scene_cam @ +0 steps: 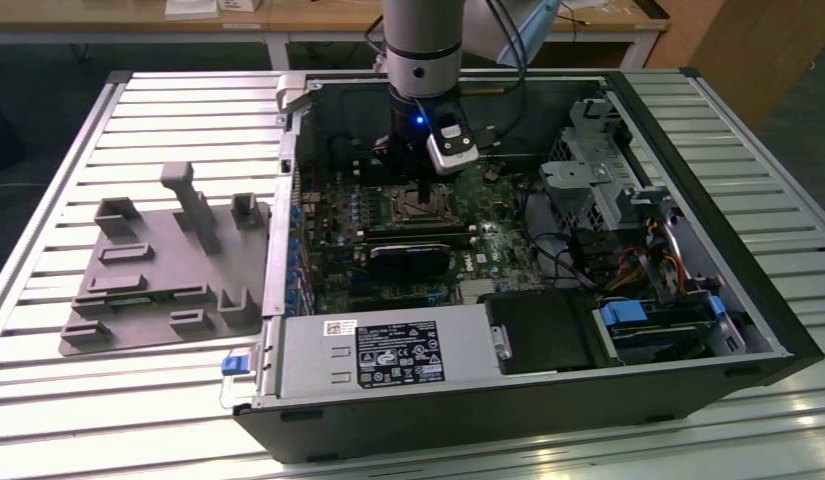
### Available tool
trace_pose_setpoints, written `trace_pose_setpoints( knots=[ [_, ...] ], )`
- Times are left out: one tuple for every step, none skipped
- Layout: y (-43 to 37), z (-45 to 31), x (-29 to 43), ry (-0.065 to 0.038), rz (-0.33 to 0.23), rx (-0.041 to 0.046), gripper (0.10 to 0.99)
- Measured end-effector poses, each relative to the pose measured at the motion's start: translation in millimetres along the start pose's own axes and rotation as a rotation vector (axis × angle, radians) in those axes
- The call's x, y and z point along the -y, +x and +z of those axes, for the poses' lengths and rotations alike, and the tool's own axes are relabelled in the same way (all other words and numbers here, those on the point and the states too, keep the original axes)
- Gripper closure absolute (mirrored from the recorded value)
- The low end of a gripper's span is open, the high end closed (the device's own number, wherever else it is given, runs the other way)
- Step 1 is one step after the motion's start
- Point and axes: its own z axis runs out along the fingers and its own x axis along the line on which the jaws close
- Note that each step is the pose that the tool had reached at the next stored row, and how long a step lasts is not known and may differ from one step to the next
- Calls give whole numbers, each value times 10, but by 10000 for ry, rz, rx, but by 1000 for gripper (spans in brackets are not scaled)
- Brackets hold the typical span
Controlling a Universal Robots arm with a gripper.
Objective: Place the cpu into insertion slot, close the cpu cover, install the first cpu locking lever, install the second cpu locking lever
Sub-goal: 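Install the first cpu locking lever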
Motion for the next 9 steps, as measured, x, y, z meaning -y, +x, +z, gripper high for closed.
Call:
trace_pose_setpoints(
  knots=[
    [0, 0, 0, -8, -109, -1, 984],
    [0, 0, 0, -10, -161, -3, 984],
    [0, 0, 0, -12, -163, -2, 984],
    [0, -4, 0, -10, -164, -3, 984],
    [-1, -12, 1, -9, -164, -3, 984],
    [-2, -23, 0, -10, -164, -3, 984],
    [-3, -40, 0, -9, -164, -3, 984],
    [-5, -60, -1, -9, -164, -3, 984],
    [-7, -79, -1, -9, -164, -3, 984]
  ],
)
